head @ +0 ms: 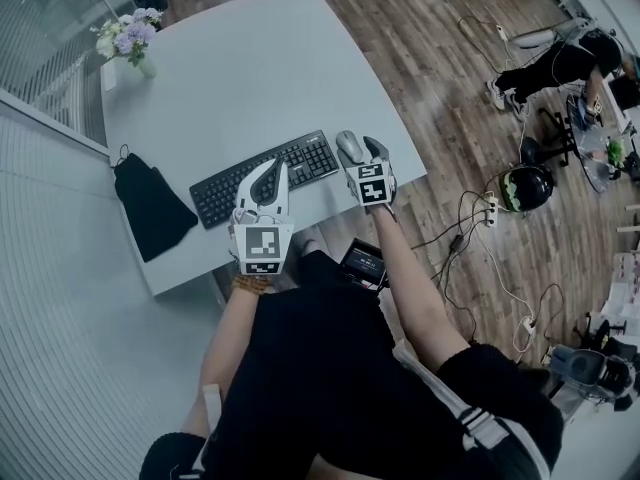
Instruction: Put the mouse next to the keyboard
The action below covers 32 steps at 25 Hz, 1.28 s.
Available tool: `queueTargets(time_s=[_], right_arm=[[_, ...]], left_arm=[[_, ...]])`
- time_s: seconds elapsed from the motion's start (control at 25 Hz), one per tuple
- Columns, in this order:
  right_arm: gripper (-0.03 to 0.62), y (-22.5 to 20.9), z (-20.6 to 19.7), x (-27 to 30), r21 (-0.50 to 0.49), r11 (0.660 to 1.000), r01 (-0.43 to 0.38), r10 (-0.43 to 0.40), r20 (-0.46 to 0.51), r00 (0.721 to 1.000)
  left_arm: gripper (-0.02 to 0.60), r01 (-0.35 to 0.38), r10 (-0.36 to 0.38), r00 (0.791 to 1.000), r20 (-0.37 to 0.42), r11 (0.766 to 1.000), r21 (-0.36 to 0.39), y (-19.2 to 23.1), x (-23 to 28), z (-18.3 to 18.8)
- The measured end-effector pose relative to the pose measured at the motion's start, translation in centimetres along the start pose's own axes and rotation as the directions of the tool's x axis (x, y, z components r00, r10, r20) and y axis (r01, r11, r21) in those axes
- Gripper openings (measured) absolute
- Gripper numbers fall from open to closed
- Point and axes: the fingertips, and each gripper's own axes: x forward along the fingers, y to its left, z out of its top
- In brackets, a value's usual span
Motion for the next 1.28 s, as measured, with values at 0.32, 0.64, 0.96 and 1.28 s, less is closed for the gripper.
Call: queueTargets(time_s=[0.32, 0.64, 0.96, 1.28], right_arm=[[0.249, 0.5, 4.4, -3.7, -0.022, 0.999, 0.041, -0.039, 0.099, 0.994], [0.218, 1.8, 8.6, -7.9, -0.037, 0.997, 0.071, -0.062, 0.199, 0.978], [0.198, 2.7, 13.0, -11.7, -0.043, 0.994, 0.096, -0.079, 0.302, 0.95], [0.179, 4.0, 17.5, -16.2, -0.039, 0.991, 0.129, -0.101, 0.421, 0.901]], left_arm=[[0.011, 0.015, -0.015, 0.999, 0.028, 1.0, -0.012, -0.2, -1.2, 1.3], [0.012, 0.018, -0.018, 0.999, 0.052, 1.0, -0.013, 0.2, -2.7, 2.6], [0.012, 0.031, -0.031, 0.995, 0.091, 1.0, -0.004, 0.3, -2.9, 4.6], [0.012, 0.062, -0.063, 0.991, 0.115, 0.998, 0.011, 0.4, -3.5, 6.3]])
